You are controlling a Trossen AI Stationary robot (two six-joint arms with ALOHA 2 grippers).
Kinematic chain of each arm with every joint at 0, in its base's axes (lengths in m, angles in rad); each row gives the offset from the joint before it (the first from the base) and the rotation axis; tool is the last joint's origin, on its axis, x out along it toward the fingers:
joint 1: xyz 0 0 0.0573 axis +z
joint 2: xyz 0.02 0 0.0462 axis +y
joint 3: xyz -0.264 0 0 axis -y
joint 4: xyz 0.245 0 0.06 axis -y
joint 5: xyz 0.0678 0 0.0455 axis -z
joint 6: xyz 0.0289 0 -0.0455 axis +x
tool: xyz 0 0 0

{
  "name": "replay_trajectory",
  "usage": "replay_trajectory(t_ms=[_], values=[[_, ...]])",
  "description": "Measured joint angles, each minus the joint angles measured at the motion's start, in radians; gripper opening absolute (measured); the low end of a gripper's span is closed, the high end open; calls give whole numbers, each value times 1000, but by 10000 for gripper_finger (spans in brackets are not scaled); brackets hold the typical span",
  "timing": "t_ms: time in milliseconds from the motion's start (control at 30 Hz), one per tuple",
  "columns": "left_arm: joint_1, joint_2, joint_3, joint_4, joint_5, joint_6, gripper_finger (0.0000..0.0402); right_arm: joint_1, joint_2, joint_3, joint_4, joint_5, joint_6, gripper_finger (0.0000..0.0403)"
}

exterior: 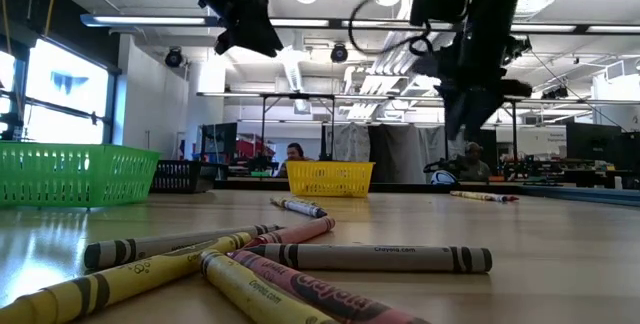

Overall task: Sort crayons
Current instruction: Put the yellow crayon into the yellow bin

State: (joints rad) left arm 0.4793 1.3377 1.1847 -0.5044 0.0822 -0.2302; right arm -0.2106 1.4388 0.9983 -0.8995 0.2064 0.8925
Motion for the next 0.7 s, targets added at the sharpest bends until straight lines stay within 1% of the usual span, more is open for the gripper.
replay_trajectory(t_ms=[100,167,267,433,700], values=[[0,-10,0,-1,0,18,85,-49,47,57,-127,69,-12,117],[0,-16,0,0,0,29,85,-99,69,59,-134,70,-56,117],[0,-18,0,1,1,42,85,-183,102,41,-69,45,-129,117],[-2,-18,0,0,3,42,85,-301,164,34,-2,28,-183,117],[-13,-18,0,0,13,41,85,-407,252,35,96,-51,-259,117]])
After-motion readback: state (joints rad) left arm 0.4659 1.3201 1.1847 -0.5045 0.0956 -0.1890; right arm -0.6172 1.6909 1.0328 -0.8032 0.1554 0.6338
